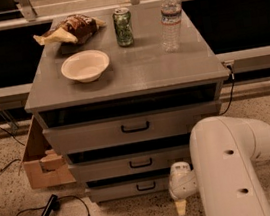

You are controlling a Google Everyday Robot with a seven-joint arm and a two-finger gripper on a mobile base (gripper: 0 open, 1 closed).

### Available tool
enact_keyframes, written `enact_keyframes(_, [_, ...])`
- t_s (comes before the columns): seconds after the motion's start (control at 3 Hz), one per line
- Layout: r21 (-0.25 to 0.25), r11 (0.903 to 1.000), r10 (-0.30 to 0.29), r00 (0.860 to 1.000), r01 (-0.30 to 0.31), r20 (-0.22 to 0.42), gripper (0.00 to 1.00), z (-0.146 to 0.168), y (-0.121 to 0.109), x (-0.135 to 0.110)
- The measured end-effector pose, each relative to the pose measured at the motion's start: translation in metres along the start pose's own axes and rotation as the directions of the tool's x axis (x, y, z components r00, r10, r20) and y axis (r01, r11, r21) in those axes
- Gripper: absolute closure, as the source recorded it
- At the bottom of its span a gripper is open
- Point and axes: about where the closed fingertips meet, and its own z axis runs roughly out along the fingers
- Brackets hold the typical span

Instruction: Open bottom drawer

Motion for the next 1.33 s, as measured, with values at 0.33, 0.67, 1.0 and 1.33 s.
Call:
enact_keyframes(0.33, [0.034,0.9991,0.028,1.0,-0.027,-0.015,0.0,0.01,-0.014,-0.002])
enact_keyframes(0.67, [0.082,0.9963,0.028,0.999,-0.026,-0.023,0.0,0.0,-0.036,-0.011])
enact_keyframes(1.0, [0.083,0.9963,0.027,0.999,-0.025,-0.024,0.0,0.001,-0.036,-0.011])
enact_keyframes(1.33, [0.065,0.9973,0.035,0.999,-0.033,-0.017,0.0,0.005,-0.034,-0.013])
